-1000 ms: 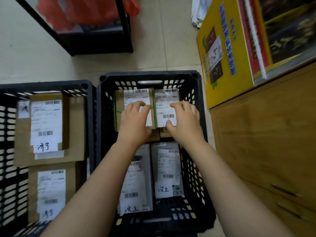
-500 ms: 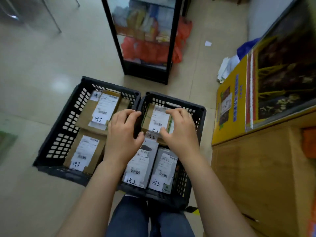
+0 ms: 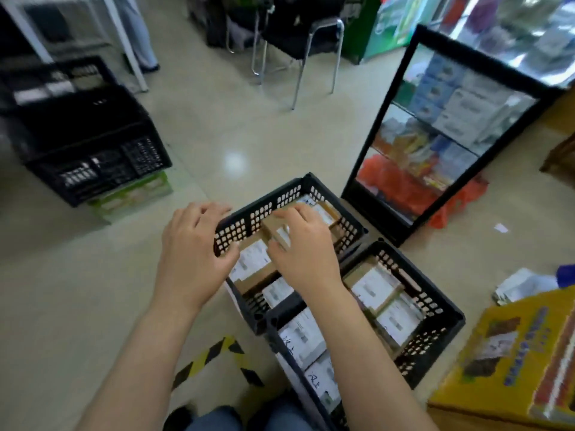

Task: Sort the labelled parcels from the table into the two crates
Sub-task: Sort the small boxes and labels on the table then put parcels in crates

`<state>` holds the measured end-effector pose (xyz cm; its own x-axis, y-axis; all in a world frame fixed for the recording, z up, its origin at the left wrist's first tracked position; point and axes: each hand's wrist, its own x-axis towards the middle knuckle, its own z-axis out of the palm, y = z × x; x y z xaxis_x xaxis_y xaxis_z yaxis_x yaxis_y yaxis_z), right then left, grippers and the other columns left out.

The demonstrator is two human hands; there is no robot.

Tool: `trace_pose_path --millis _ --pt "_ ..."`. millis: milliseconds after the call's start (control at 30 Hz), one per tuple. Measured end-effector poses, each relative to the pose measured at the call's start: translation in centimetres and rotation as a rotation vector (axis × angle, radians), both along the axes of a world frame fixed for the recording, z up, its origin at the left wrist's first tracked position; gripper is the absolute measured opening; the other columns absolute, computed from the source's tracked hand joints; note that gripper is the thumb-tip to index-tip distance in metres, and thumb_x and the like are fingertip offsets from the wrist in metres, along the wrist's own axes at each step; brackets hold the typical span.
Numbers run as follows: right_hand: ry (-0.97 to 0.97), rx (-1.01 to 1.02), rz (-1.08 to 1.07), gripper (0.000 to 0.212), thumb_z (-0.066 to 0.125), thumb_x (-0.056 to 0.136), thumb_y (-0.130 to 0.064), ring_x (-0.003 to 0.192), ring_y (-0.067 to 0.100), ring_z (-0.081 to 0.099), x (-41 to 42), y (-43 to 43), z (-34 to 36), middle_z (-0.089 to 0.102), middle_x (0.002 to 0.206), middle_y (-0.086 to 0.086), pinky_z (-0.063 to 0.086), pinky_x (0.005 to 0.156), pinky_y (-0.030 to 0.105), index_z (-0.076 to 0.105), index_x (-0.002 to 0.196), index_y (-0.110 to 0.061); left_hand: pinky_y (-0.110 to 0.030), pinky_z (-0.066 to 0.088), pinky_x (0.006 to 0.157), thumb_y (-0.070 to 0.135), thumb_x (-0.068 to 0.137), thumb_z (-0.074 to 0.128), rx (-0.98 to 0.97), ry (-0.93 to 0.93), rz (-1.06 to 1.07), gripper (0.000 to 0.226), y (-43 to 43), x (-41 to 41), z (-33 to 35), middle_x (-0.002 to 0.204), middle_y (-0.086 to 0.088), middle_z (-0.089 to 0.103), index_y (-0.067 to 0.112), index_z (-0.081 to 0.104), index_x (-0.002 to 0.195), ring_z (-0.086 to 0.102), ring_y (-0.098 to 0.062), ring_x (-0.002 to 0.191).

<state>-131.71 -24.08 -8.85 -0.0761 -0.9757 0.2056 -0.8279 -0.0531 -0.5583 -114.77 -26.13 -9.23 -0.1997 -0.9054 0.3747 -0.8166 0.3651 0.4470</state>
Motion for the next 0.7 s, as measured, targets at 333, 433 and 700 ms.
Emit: trace_pose_path --millis 333,433,700 --pt "0.070 -0.085 0.437 0.042 0.065 0.084 -0.018 0.117 0.021 0.048 24.4 -2.8 6.1 0.055 0.124 0.000 0.036 0.101 0.033 0.058 0.126 -0.016 -0.044 0.043 0.091 0.015 0.067 0.078 -0.107 0.111 0.395 0.056 3.7 22.9 3.8 0.116 -0.004 0.056 0.012 0.060 0.120 0.049 -0.026 0.108" --pt "0.032 -0.124 0.536 0.041 0.067 0.078 -0.017 0.108 0.025 0.054 33.7 -2.6 6.9 0.060 0.115 0.002 0.043 0.094 0.037 0.062 0.118 -0.014 -0.042 0.043 0.088 0.013 0.065 0.079 -0.132 0.083 0.531 0.057 6.2 31.5 5.3 0.114 -0.004 0.057 0.013 0.061 0.119 0.051 -0.026 0.105" --pt "-0.060 -0.219 0.840 0.042 0.069 0.074 -0.016 0.107 0.028 0.056 55.5 -0.3 9.6 0.060 0.113 0.005 0.045 0.094 0.044 0.063 0.116 -0.014 -0.039 0.043 0.090 0.012 0.068 0.081 -0.140 -0.064 0.854 0.058 14.1 51.0 9.2 0.115 -0.005 0.058 0.013 0.061 0.123 0.053 -0.026 0.108"
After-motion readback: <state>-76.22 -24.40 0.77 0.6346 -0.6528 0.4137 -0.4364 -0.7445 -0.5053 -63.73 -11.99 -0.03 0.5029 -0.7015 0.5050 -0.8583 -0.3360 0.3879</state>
